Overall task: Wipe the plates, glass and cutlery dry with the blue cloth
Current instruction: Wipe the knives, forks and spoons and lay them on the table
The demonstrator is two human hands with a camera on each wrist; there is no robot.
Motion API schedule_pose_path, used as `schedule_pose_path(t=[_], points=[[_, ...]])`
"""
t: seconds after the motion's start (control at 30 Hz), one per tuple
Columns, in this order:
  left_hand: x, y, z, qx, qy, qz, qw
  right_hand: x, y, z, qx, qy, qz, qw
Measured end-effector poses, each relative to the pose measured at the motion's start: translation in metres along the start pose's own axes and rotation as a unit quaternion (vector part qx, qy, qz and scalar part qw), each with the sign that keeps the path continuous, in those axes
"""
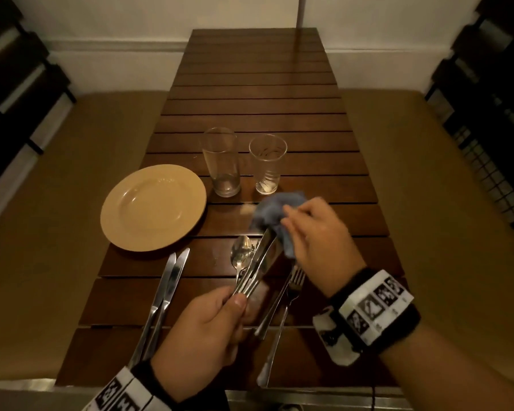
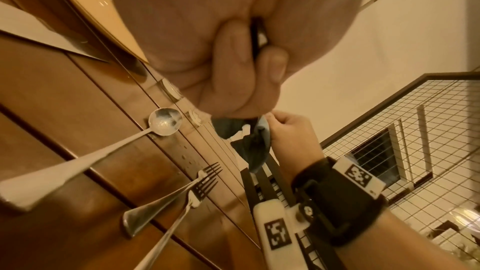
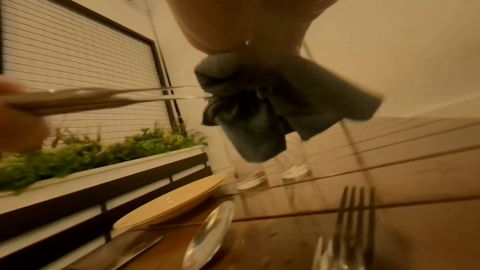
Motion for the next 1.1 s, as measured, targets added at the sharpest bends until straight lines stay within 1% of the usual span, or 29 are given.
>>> schedule_pose_path(t=[0.03, 0.07, 0.1, 0.2, 0.27, 0.37, 0.4, 0.43, 0.47, 0.5, 0.53, 0.57, 0.6, 0.67, 0.73, 0.77, 0.87, 0.93, 1.0, 1.03, 1.1], points=[[0.0, 0.001, 0.0, -0.002, -0.003, 0.005, 1.0, -0.002, 0.007, -0.003, 0.021, 0.012, -0.002, 1.0], [0.001, 0.003, 0.001, -0.008, -0.003, 0.009, 1.0, -0.003, 0.007, -0.001, 0.027, 0.016, -0.002, 1.0], [0.0, 0.003, 0.001, -0.013, -0.001, 0.009, 1.0, -0.002, 0.0, 0.004, 0.012, 0.012, -0.003, 1.0], [-0.001, 0.004, -0.002, -0.013, 0.017, 0.019, 1.0, 0.006, -0.042, 0.031, -0.089, -0.06, -0.004, 0.994], [-0.005, 0.002, -0.003, -0.017, 0.018, 0.021, 0.999, 0.01, -0.053, 0.035, -0.122, -0.083, -0.013, 0.989], [-0.007, 0.002, 0.001, -0.014, -0.005, 0.009, 1.0, 0.006, -0.038, 0.017, -0.118, -0.069, 0.009, 0.991], [-0.007, 0.001, 0.003, -0.007, -0.012, -0.007, 1.0, 0.002, -0.031, 0.01, -0.108, -0.06, -0.009, 0.992], [-0.008, 0.0, 0.004, 0.003, -0.012, -0.032, 0.999, 0.0, -0.026, 0.003, -0.095, -0.056, -0.034, 0.993], [-0.008, 0.0, 0.006, 0.02, -0.006, -0.071, 0.997, 0.0, -0.021, -0.001, -0.074, -0.071, -0.036, 0.994], [-0.009, 0.001, 0.008, 0.047, 0.005, -0.126, 0.991, 0.001, -0.018, -0.003, -0.039, -0.079, -0.011, 0.996], [-0.009, 0.003, 0.008, 0.082, 0.021, -0.189, 0.978, 0.001, -0.016, -0.004, 0.007, -0.083, 0.015, 0.996], [-0.008, 0.005, 0.009, 0.117, 0.038, -0.25, 0.96, 0.002, -0.014, -0.004, 0.032, -0.067, 0.042, 0.996], [-0.006, 0.009, 0.009, 0.147, 0.053, -0.294, 0.943, 0.004, -0.014, -0.004, 0.066, -0.054, 0.038, 0.996], [-0.001, 0.015, 0.007, 0.184, 0.076, -0.334, 0.921, 0.006, -0.022, -0.003, 0.117, -0.053, -0.004, 0.992], [0.001, 0.018, 0.003, 0.211, 0.096, -0.352, 0.907, 0.008, -0.04, 0.003, 0.141, -0.095, -0.033, 0.985], [0.002, 0.019, 0.002, 0.218, 0.103, -0.359, 0.902, 0.01, -0.047, 0.008, 0.136, -0.11, -0.035, 0.984], [0.001, 0.018, 0.003, 0.219, 0.102, -0.368, 0.898, 0.012, -0.049, 0.012, 0.137, -0.09, -0.045, 0.985], [0.003, 0.015, 0.006, 0.198, 0.089, -0.396, 0.892, 0.016, -0.028, 0.002, 0.201, -0.087, -0.033, 0.975], [0.006, 0.011, 0.005, 0.173, 0.081, -0.429, 0.883, 0.017, -0.008, -0.01, 0.276, -0.09, -0.045, 0.956], [0.007, 0.009, 0.005, 0.16, 0.082, -0.448, 0.876, 0.017, -0.001, -0.014, 0.307, -0.089, -0.06, 0.946], [0.009, 0.008, 0.004, 0.15, 0.099, -0.491, 0.853, 0.018, 0.008, -0.017, 0.354, -0.085, -0.104, 0.926]])
Point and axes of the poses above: each hand's wrist, its own z-axis away from the middle knuckle, its own x-axis out of the palm, y = z × x, the point moved 4 cm from there along -z, towards the middle knuckle, and after that the axes turned 4 degrees about y, right-handed, at the moved point
